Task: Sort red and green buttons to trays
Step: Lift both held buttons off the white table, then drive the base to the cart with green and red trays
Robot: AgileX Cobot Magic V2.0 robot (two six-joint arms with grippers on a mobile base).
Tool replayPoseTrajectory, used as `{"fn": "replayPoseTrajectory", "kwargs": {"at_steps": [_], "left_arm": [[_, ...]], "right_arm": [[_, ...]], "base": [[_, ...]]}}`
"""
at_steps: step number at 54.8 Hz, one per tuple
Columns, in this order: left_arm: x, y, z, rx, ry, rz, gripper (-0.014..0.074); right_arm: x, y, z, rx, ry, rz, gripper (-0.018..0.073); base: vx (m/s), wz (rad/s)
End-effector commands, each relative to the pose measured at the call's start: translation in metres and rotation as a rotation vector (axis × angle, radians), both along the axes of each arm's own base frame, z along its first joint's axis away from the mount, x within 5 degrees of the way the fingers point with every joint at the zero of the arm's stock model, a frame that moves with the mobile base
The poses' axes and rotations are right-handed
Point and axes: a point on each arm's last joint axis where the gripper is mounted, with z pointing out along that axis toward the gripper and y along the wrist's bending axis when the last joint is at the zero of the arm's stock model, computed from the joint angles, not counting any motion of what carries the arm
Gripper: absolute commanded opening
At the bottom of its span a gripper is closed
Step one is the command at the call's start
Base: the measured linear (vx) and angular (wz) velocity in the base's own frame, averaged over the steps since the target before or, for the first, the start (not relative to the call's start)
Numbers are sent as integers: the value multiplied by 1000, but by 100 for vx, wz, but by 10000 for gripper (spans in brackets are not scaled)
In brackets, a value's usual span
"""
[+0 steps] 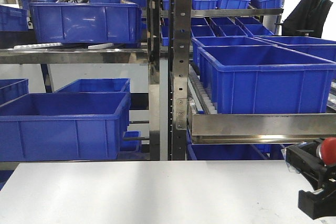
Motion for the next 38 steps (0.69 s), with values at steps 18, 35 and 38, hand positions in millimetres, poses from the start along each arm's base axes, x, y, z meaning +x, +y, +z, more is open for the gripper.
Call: {"fn": "replayPoseTrajectory", "kwargs": {"at_steps": [18,35,38], "left_arm": [[-4,-4,15,-36,-78,-48,1],[-4,-4,15,-36,-78,-48,0],[-4,-4,15,-36,-78,-48,0]], "right_arm": [[0,-1,21,30,-128,-9,-9],[0,-1,21,30,-128,-9,-9],[0,-1,21,30,-128,-9,-9]], "base": [[-3,0],[-12,9],[-16,18]]}}
